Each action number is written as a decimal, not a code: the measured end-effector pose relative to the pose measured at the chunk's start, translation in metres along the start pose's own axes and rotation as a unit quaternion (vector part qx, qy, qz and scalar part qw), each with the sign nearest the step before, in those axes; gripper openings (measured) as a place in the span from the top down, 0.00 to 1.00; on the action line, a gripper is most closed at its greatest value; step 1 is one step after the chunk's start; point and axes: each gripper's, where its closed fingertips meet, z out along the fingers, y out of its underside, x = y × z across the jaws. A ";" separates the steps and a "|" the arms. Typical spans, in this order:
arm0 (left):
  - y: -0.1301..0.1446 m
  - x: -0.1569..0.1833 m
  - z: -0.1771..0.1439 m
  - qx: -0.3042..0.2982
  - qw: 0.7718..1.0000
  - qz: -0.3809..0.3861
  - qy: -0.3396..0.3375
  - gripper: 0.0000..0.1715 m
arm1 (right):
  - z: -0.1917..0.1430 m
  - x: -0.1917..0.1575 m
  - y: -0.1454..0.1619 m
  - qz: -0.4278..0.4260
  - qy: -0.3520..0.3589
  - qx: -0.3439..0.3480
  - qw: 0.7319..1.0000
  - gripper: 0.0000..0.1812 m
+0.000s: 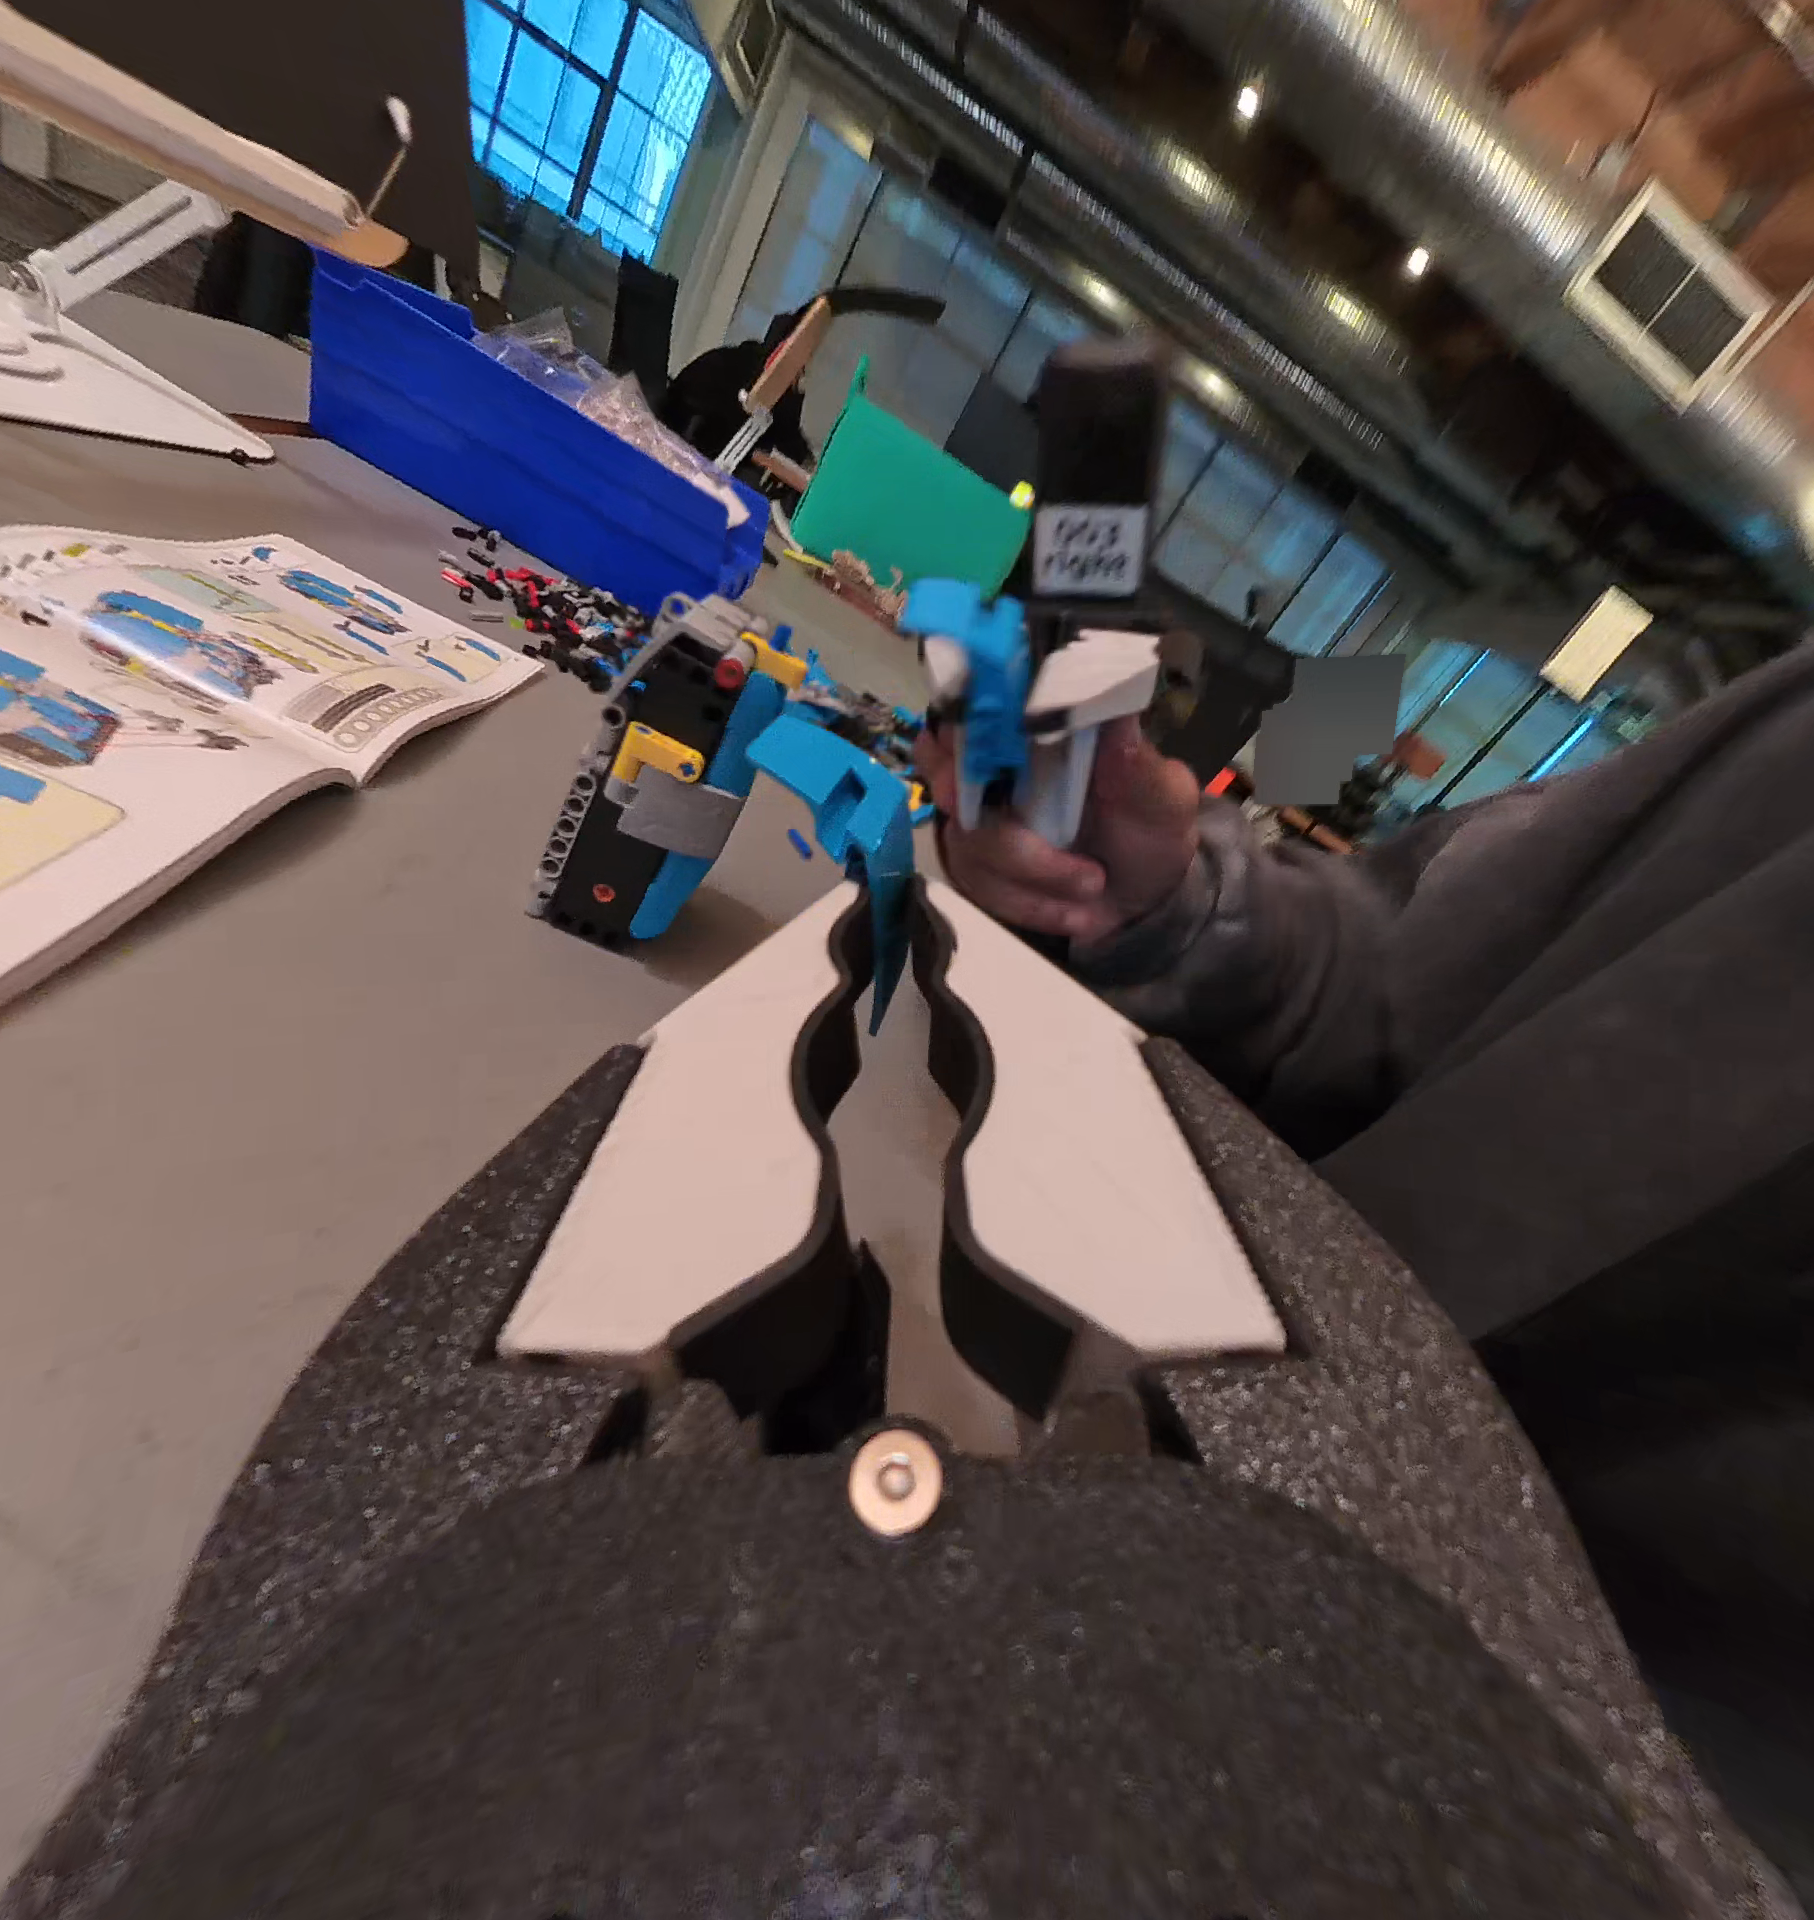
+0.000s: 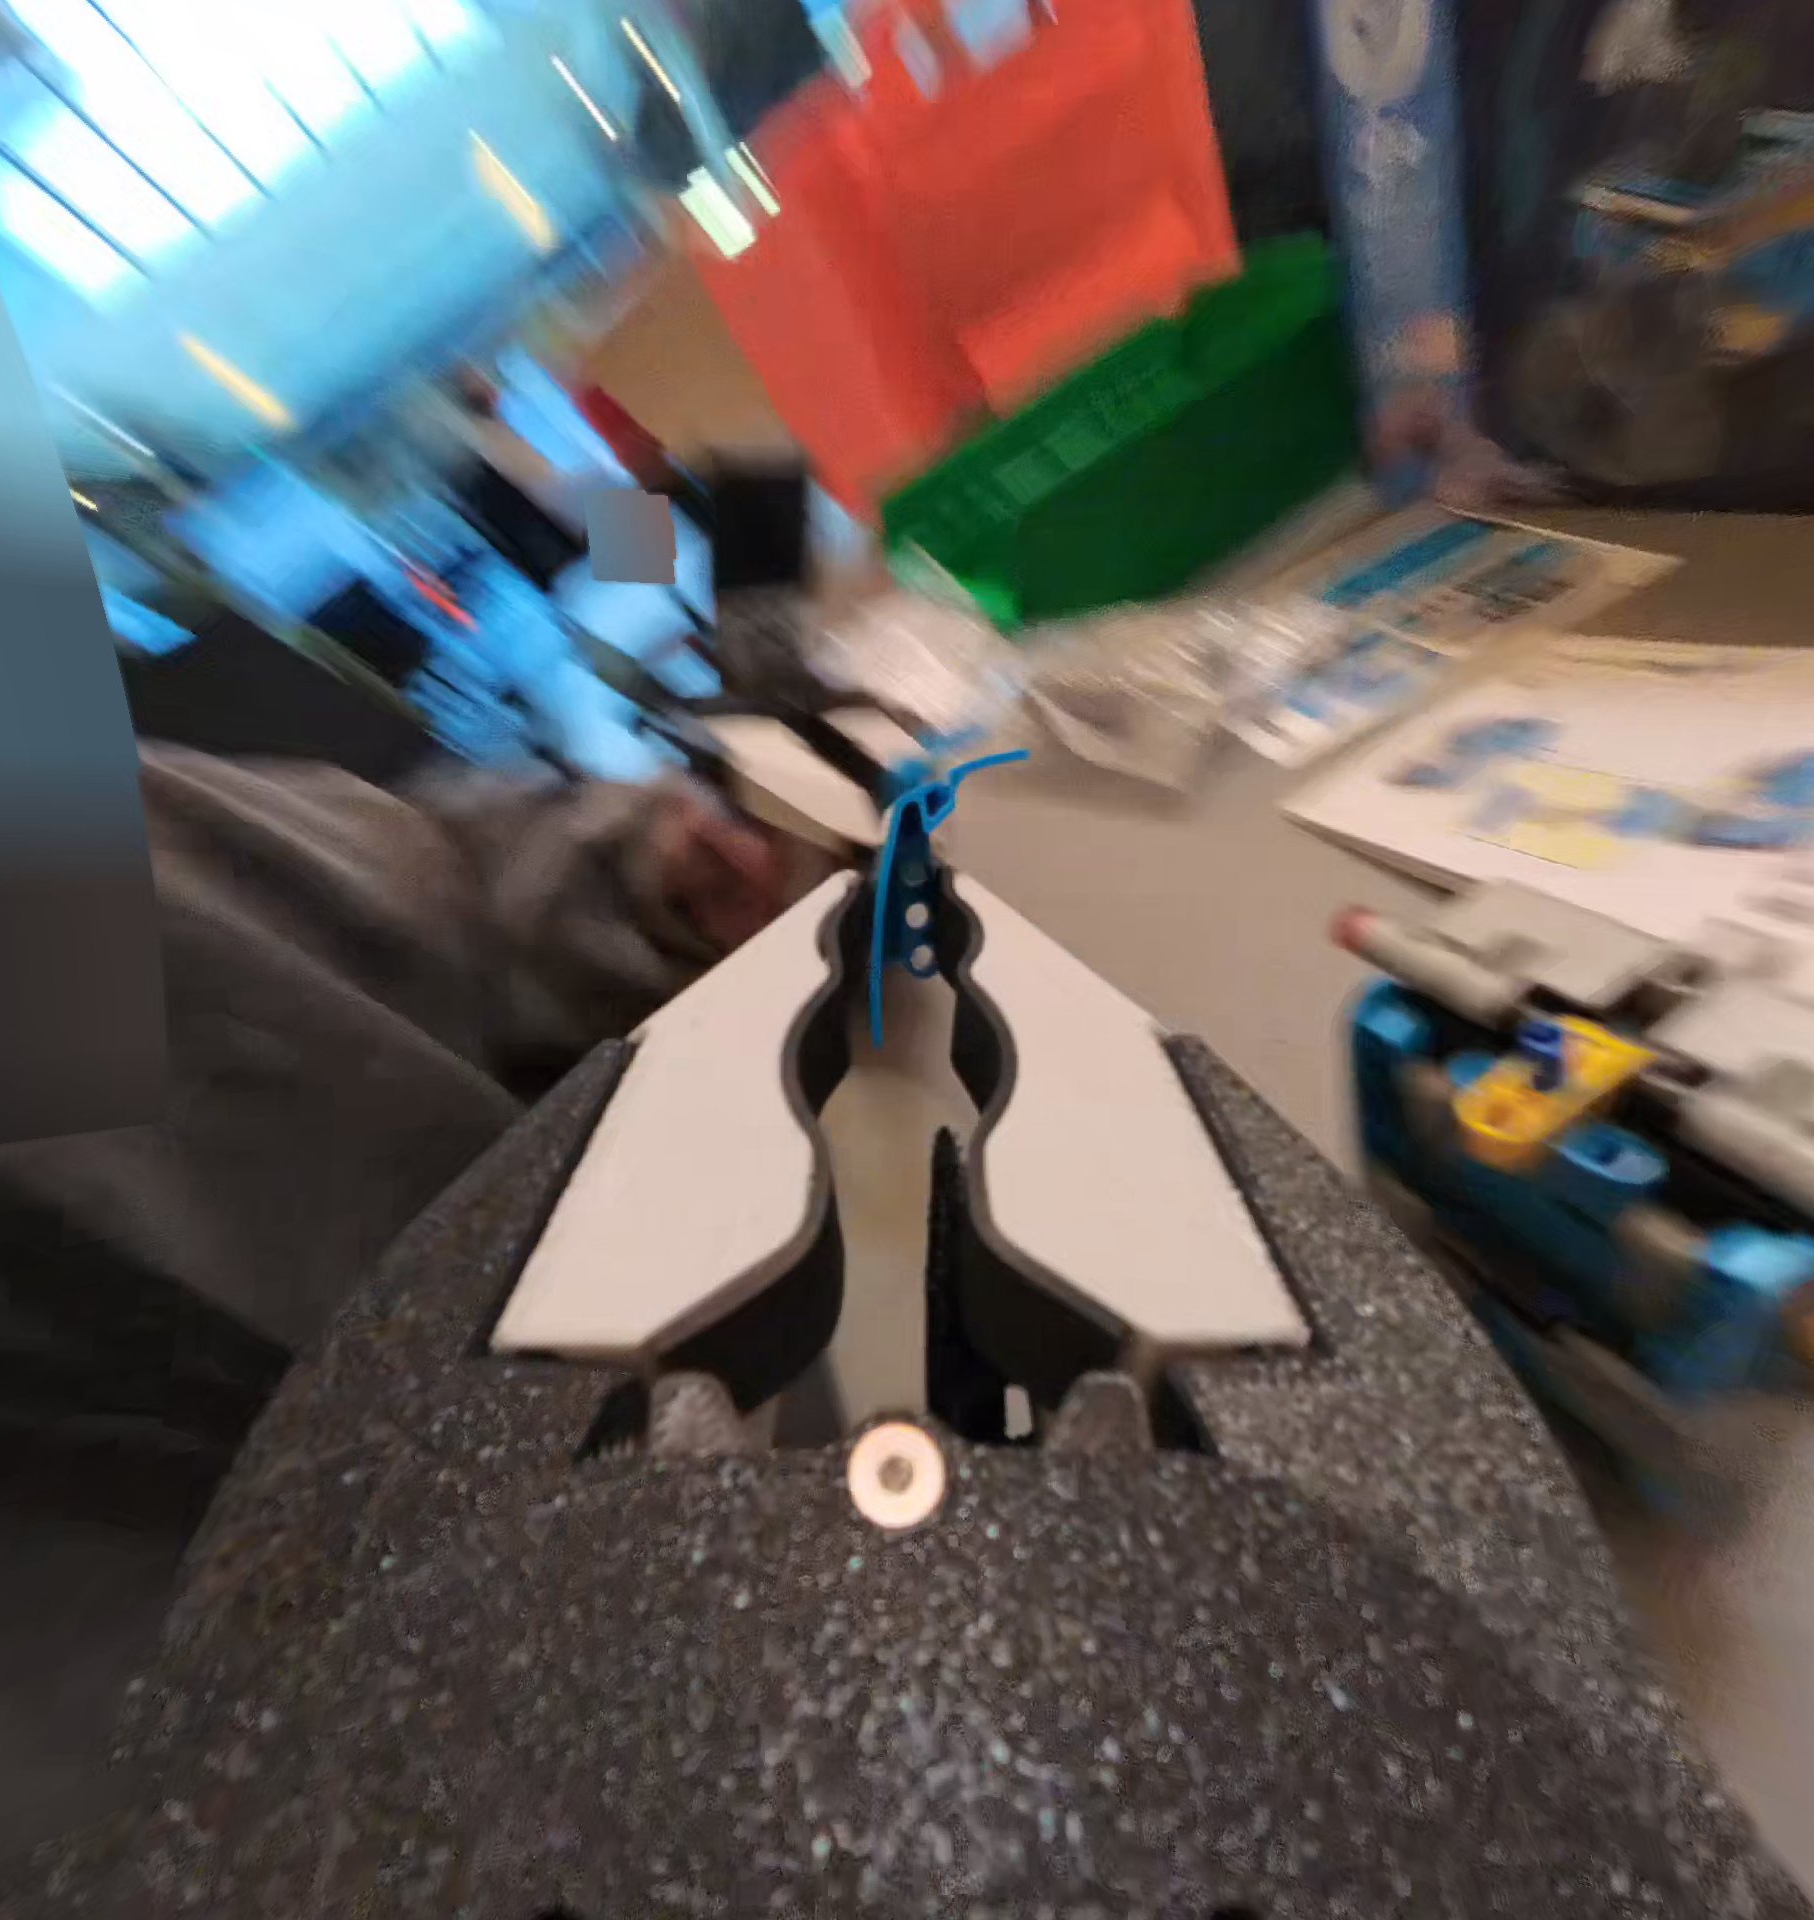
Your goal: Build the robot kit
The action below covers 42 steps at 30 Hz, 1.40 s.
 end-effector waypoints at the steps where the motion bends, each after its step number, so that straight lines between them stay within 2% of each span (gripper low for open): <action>1: -0.001 0.000 0.000 0.007 1.000 -0.016 0.005 0.97 | 0.000 -0.009 -0.010 0.039 -0.050 0.050 0.997 0.94; 2: -0.001 0.001 0.001 0.011 0.999 -0.029 0.012 0.98 | 0.004 -0.001 -0.009 0.055 -0.039 0.069 0.995 0.94; 4: -0.003 0.004 0.002 0.022 0.998 -0.046 0.023 0.97 | 0.014 0.012 0.002 0.058 -0.010 0.058 0.997 0.94; 6: -0.002 0.004 0.003 0.025 0.998 -0.056 0.026 0.97 | 0.019 0.006 0.001 0.072 -0.033 0.058 0.995 0.94; 11: -0.004 0.003 0.002 0.035 0.996 -0.075 0.032 0.98 | 0.026 0.010 0.009 0.052 -0.016 0.036 0.998 0.94; 17: -0.003 0.001 0.002 0.035 0.996 -0.081 0.022 0.98 | 0.024 0.007 0.000 0.039 -0.019 0.059 0.997 0.94; 23: -0.003 0.002 0.002 0.037 0.996 -0.077 0.025 0.98 | 0.028 0.008 0.006 0.017 -0.004 0.039 0.999 0.93; 26: 0.000 -0.001 0.002 0.030 0.996 -0.083 0.020 0.98 | 0.029 0.010 0.009 0.025 -0.004 0.033 0.999 0.94; 30: 0.003 -0.001 0.002 0.018 0.997 -0.070 0.017 0.98 | 0.030 0.009 0.012 -0.020 0.015 0.013 1.000 0.94; 33: 0.006 0.000 0.003 0.004 0.998 -0.064 0.019 0.99 | 0.029 0.008 0.016 0.004 -0.009 -0.001 1.000 0.94; 39: 0.013 0.005 0.004 -0.023 0.995 -0.081 0.046 1.00 | 0.026 0.003 0.025 -0.017 -0.048 -0.046 0.998 0.94; 42: 0.017 0.005 0.005 -0.037 0.995 -0.081 0.046 1.00 | 0.025 0.003 0.029 -0.026 -0.043 -0.059 0.997 0.93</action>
